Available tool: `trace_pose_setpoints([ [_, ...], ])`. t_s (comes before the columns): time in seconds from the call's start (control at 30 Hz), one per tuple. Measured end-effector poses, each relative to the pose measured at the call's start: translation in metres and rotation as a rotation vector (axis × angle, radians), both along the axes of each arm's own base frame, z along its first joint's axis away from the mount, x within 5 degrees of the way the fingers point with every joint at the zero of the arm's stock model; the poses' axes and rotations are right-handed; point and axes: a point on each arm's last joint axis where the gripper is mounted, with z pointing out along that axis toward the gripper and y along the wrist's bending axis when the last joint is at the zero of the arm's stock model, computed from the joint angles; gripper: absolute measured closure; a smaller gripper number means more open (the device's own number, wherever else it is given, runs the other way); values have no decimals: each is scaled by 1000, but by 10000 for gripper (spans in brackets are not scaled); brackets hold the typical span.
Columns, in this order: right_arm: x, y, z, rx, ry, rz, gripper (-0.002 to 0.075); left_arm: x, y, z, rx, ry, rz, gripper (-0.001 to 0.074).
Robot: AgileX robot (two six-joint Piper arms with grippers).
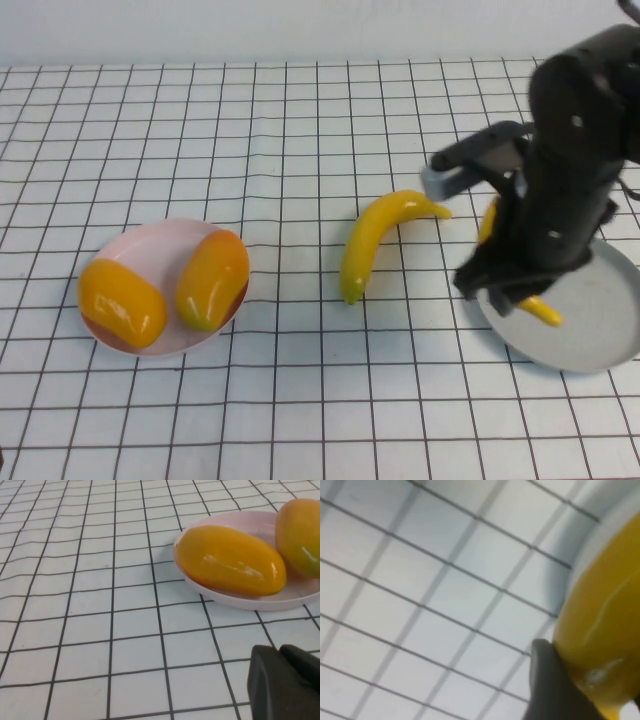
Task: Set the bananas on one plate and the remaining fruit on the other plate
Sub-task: Put another type of fruit in the right plate
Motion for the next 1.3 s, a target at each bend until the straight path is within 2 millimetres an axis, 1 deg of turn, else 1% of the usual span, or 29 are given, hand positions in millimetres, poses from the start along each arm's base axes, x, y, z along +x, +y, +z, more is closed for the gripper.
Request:
trace_pose_setpoints([
  [0.1, -13, -45, -20, -86, 65, -80, 445, 0, 0, 0, 0, 0, 0, 738],
  [0.17, -19, -71, -35, -121, 106, -124, 445, 0, 0, 0, 0, 0, 0, 738],
  [0.23, -20, -91, -49, -125, 125, -152, 445, 0, 0, 0, 0, 0, 0, 738],
  [0.3, -19, -104, -59, -120, 124, -171, 445, 0, 0, 0, 0, 0, 0, 738],
  [0.37, -16, -110, -64, -110, 108, -182, 444, 0, 0, 0, 0, 0, 0, 738],
  [0.43, -10, -113, -66, -91, 67, -191, 425, 0, 0, 0, 0, 0, 0, 738],
  [0.53, -1, -111, -69, -61, -5, -187, 349, 0, 0, 0, 0, 0, 0, 738],
  [0.6, 3, -110, -72, -51, -24, -185, 305, 0, 0, 0, 0, 0, 0, 738],
  [0.73, 11, -109, -74, -54, -30, -181, 277, 0, 0, 0, 0, 0, 0, 738],
  [0.83, 17, -108, -66, -54, -33, -186, 272, 0, 0, 0, 0, 0, 0, 738],
  [0.93, 22, -100, -49, -25, -31, -198, 270, 0, 0, 0, 0, 0, 0, 738],
  [1.03, 26, -79, -27, 43, -55, -178, 270, 0, 0, 0, 0, 0, 0, 738],
  [1.13, 28, -47, -9, 112, -82, -119, 270, 0, 0, 0, 0, 0, 0, 738],
  [1.2, 31, -23, -2, 152, -93, -73, 269, 0, 0, 0, 0, 0, 0, 738],
  [1.3, 42, 7, -1, 206, -87, -51, 268, 0, 0, 0, 0, 0, 0, 738],
])
